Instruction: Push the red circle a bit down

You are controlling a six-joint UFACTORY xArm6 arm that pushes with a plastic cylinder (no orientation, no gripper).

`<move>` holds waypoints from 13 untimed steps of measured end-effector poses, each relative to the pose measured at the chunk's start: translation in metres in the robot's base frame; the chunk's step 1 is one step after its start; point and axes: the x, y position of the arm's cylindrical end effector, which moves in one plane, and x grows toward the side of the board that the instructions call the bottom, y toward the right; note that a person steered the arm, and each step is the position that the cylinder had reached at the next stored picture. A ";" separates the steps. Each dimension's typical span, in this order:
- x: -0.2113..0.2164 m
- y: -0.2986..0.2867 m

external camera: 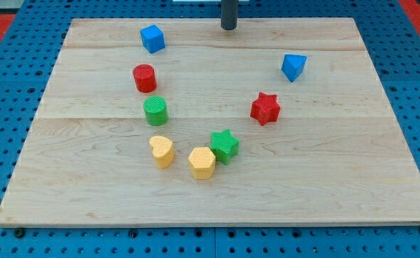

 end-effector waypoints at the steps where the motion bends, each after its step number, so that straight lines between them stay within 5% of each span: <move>1: 0.000 0.000; 13: 0.037 -0.012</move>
